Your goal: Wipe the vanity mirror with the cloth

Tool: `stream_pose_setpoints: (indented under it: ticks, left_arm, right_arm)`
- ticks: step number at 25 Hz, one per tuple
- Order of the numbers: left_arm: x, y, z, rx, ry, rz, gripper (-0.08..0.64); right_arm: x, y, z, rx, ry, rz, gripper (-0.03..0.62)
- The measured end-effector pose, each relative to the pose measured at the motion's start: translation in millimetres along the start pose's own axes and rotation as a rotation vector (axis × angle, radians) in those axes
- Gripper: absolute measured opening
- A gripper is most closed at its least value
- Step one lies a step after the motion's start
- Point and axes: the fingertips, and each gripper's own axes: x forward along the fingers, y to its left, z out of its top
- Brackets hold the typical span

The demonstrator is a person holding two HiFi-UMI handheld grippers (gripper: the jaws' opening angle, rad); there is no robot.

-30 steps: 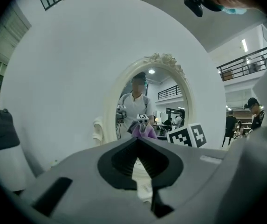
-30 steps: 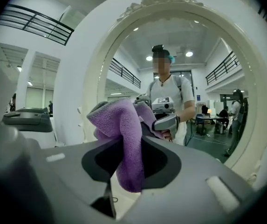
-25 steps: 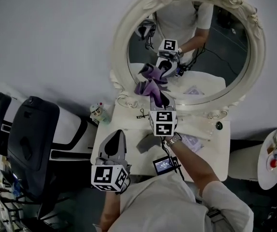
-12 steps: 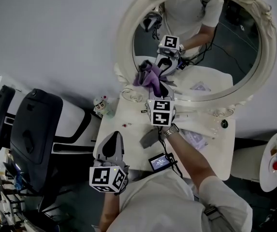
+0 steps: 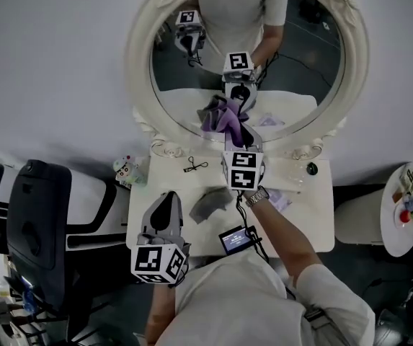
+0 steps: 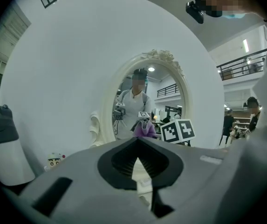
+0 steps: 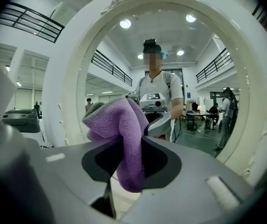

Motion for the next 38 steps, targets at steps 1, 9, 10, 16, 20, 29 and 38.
stream_pose_setpoints:
  ticks: [1,9,10,16,20,29,38]
  left_arm:
    - [4,-6,-1,0.002,0.003,-0.018,0.003]
    - [29,-48,-8,0.020,0.026,-0.126,0.003]
    - [31,-52,-9,0.019,0.027,-0.135,0.003]
    - [45,-75,-12,0.021,0.033,-0.180,0.003]
    - [52,-89,-15,0.020,0.038,-0.203,0.003]
    - [57,-100,-21,0.018,0.051,-0.231,0.003]
    - [39,-65,-22,-0.013,0.040,-0.145,0.003]
  right_arm:
    - [-4,-10,0,0.000,-0.001,-0.016,0.115]
    - [-31,-93,-12,0.013,0.015,-0.159,0.117]
    - [-35,-103,-13,0.013,0.017,-0.176,0.116]
    - [-52,-154,-20,0.019,0.031,-0.255,0.117]
    - [-61,-177,-22,0.019,0.039,-0.294,0.117]
    - [-72,-201,-28,0.073,0.039,-0.348,0.114]
    - [-62,-125,-38,0.125,0.031,-0.198,0.114]
